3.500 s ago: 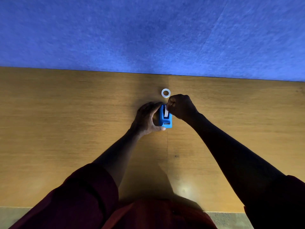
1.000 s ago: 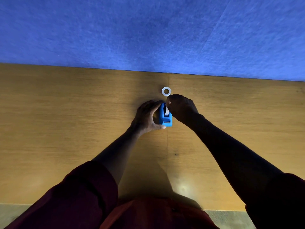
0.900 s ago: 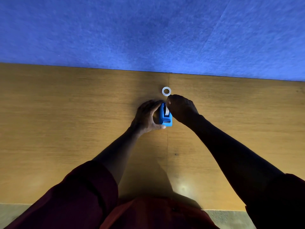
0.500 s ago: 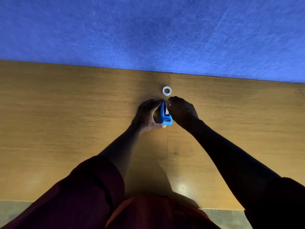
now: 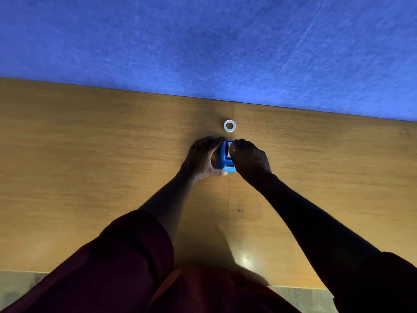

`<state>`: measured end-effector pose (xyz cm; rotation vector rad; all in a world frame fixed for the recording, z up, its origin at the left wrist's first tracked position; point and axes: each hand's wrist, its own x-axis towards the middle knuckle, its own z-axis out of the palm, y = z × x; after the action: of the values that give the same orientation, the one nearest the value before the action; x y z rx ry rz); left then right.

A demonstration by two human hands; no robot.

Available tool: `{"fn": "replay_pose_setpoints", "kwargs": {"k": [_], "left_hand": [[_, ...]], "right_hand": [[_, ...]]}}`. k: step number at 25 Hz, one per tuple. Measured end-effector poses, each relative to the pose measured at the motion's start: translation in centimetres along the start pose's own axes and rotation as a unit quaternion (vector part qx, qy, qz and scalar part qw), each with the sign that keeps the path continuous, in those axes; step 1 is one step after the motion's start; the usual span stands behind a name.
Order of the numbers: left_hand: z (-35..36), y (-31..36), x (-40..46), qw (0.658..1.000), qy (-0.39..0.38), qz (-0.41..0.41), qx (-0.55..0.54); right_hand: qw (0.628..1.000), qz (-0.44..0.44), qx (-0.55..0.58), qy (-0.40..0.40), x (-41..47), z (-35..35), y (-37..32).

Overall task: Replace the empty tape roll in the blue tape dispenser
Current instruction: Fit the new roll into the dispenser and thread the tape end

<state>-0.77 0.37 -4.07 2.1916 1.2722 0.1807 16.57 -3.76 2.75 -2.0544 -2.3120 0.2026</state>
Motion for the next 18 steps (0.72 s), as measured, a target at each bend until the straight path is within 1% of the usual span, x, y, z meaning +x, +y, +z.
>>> {"fn": "replay_pose_setpoints", "kwargs": {"k": [4,11,18], "left_hand": [[0.0,-0.1,-0.1,1.000,0.012,0.009,-0.005],[-0.1,-0.1,0.0,1.000,0.012,0.016,-0.003],[0.0,-0.2,0.0,1.000,0.003,0.014,0.005]], "right_hand": [[1.000,0.000,-0.014,-0.004,-0.6,0.3,-0.4],[1.000,0.010,-0.006,0.007,-1.4,0.1,-0.9],[1.000,0.022,-0.004,-0.004,-2.3,0.0,-1.3]]}}
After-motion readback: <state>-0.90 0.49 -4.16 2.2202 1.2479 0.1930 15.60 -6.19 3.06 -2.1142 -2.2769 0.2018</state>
